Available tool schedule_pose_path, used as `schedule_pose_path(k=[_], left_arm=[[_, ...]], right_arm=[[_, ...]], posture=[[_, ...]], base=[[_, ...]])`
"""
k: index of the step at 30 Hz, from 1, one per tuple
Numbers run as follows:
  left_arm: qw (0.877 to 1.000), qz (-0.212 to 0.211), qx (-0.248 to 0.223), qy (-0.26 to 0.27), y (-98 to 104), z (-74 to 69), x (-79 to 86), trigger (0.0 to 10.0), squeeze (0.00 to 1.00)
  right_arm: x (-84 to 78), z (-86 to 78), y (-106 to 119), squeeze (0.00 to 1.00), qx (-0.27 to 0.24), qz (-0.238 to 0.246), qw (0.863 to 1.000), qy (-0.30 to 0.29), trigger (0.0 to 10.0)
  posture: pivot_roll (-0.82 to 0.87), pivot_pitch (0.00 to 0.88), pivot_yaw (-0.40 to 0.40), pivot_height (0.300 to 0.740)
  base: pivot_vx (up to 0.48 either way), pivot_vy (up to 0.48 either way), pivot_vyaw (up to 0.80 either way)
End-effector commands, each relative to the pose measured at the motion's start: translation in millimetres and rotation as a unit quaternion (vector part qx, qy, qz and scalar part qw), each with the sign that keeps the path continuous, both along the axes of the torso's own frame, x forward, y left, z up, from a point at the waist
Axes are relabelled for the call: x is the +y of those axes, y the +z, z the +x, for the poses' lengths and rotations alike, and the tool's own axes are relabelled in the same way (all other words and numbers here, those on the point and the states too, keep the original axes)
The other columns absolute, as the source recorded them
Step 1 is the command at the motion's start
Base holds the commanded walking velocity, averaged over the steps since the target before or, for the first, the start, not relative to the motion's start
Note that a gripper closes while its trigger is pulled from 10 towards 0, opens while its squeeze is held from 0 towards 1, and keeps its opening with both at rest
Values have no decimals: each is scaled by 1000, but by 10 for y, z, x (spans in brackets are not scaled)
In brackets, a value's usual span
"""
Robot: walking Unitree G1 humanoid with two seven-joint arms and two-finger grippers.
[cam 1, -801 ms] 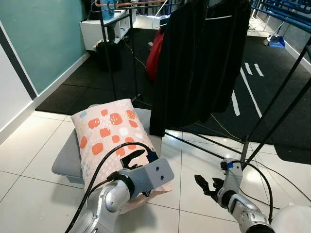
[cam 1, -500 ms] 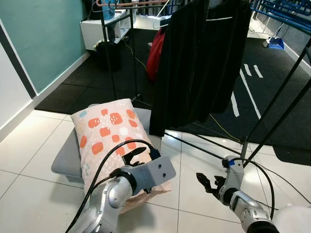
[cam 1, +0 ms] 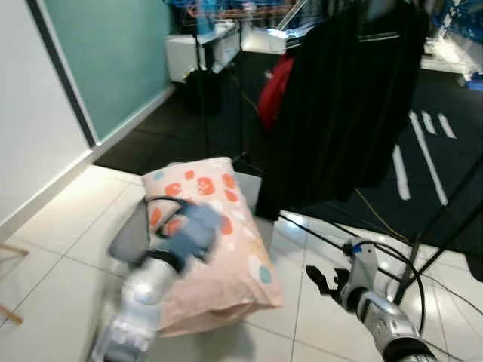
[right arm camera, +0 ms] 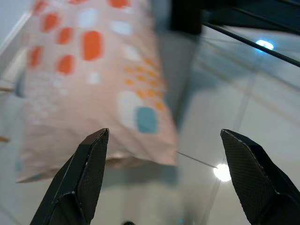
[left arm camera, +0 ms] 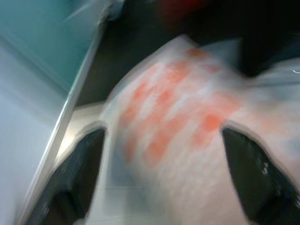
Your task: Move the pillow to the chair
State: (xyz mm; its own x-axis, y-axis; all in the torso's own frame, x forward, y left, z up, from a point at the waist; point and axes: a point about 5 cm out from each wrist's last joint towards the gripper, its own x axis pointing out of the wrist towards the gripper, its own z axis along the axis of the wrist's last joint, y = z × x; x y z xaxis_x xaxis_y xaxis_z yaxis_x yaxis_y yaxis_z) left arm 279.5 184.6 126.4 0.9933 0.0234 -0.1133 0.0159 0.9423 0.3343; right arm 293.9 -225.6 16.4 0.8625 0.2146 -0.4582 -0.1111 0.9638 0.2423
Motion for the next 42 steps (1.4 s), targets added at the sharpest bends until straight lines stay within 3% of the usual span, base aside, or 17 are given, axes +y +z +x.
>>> schedule_pose_path(k=[1,2,3,4,5,9,13,16,19,23,30,34,36,42], left_arm=[[997,-44,46,45,-253,-67,159,10000,0],[985,-108,84,101,-523,-114,338,10000,0],[985,-108,84,101,-523,-114,338,10000,0],[969,-166,120,137,-763,-174,417,10000,0],[958,-198,140,153,-898,-216,439,10000,0],[944,-248,155,150,-1033,-243,362,10000,0],[941,-261,157,149,-1059,-246,330,10000,0],[931,-293,154,154,-1115,-208,230,10000,0],[927,-305,151,158,-1122,-169,220,10000,0],[922,-319,147,165,-1132,-126,213,10000,0],[909,-363,138,150,-1166,-27,140,10000,0],[910,-365,125,149,-1137,32,173,10000,0],[918,-356,107,136,-1087,78,194,10000,0],[927,-346,96,111,-1031,120,191,10000,0]], right_arm=[[-11,-17,-24,0,6,-7,1000,1,10000],[-5,-7,-17,0,5,-3,1000,1,10000],[-5,-7,-17,0,5,-3,1000,1,10000],[0,8,-5,0,3,0,1000,2,10000],[2,17,3,0,2,1,1000,2,10000],[12,76,59,0,-8,3,1000,5,10000],[14,99,82,0,-12,3,1000,5,10000],[91,285,242,0,-33,-2,999,-6,10000],[131,354,310,0,-42,-2,999,-8,10000],[175,412,371,0,-51,-1,999,-2,10000],[274,515,466,0,-56,-6,998,1,10000],[378,596,555,0,-69,4,998,6,10000],[428,639,608,0,-78,7,997,9,10000],[486,686,673,0,-87,11,996,14,10000]], posture=[[-140,0,-31,740],[-149,0,-27,740],[-149,0,-27,740],[-155,0,-23,740],[-155,0,-23,740],[-169,0,-28,740],[-170,0,-28,740],[-183,0,-48,740],[-179,0,-61,740],[-179,0,-67,740],[-189,0,-66,740],[-193,0,-68,740],[-195,0,-69,740],[-191,0,-71,740]], base=[[0,0,800],[0,0,800],[0,0,800],[0,0,800],[0,0,800],[0,0,800],[0,0,400],[0,-160,0],[0,-480,0],[0,-480,0],[0,0,0],[0,0,0],[0,0,0],[0,-240,0]])
